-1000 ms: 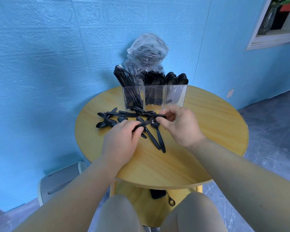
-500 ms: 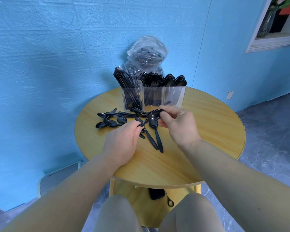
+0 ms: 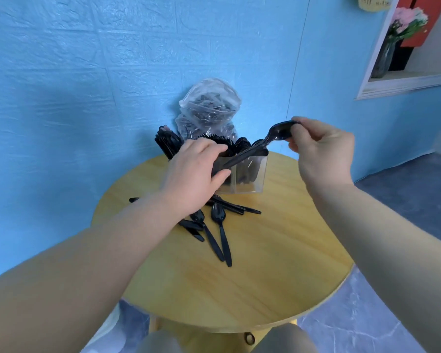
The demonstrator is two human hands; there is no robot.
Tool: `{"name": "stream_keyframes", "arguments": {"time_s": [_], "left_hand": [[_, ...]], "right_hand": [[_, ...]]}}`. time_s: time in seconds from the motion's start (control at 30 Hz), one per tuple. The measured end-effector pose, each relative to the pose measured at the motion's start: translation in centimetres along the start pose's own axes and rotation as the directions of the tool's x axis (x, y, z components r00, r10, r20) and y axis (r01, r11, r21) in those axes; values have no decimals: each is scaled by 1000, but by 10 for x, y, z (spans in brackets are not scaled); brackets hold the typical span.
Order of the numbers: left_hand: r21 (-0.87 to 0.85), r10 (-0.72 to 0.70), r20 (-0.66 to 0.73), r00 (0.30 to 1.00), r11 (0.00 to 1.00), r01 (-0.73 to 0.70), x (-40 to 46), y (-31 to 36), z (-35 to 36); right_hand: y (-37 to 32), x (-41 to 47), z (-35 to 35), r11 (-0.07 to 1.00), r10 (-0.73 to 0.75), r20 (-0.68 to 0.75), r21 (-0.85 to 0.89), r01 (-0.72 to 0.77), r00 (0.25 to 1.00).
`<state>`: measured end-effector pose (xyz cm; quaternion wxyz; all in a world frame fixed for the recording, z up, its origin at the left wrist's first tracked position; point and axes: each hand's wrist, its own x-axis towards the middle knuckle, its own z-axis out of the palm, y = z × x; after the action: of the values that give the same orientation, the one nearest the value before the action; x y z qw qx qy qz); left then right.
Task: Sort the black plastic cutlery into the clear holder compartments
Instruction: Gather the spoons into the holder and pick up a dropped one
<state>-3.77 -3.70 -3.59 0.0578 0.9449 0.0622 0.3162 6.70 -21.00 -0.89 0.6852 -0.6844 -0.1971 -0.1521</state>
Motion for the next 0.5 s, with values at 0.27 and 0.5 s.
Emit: {"name": "stream_keyframes", "arguments": {"time_s": [0.27,0.5], "left_hand": [[138,54,115,992,988,-70,69,1,19],[255,45,222,974,961,-103,97,-2,44]], "right_hand": [[-10,86,3,822,-417,93,-385,419,904],[26,112,30,622,-470,312,-546,561,826]]}}
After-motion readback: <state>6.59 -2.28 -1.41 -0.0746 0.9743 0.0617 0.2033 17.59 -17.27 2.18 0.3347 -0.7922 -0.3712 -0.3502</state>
